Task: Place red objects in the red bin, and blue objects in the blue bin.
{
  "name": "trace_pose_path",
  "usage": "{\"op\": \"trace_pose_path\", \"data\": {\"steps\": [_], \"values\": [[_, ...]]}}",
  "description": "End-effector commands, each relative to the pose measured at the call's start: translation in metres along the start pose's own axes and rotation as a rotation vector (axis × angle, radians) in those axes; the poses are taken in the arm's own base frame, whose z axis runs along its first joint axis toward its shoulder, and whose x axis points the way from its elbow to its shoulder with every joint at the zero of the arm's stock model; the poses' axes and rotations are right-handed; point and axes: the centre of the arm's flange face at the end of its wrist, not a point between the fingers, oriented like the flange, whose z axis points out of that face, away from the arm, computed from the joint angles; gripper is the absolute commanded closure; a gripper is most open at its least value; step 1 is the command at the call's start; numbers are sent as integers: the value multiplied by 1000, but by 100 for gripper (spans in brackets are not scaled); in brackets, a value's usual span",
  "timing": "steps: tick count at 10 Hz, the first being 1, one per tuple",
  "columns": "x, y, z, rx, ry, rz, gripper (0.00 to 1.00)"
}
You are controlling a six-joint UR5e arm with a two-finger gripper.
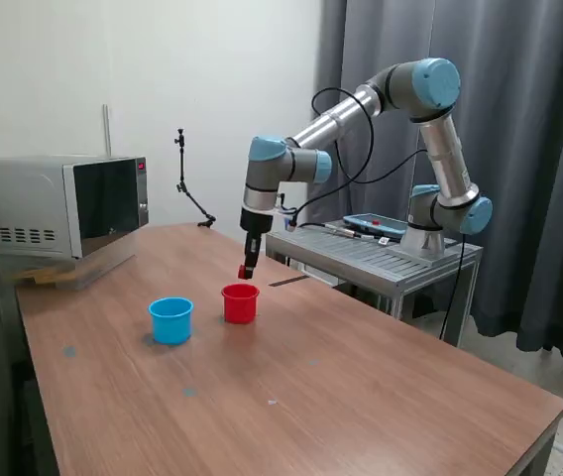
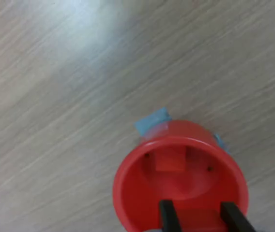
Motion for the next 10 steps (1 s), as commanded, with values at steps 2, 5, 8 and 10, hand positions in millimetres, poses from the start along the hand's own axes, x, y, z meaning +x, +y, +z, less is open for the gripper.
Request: {"op": "trace_pose_path", "data": {"steps": [2, 5, 8, 10], "values": [[-2, 0, 5, 11, -2, 13, 100], [-2, 0, 6, 13, -1, 23, 0], [-1, 0, 4, 11, 0, 22, 0], [6, -5, -1, 7, 7, 11, 0]]}}
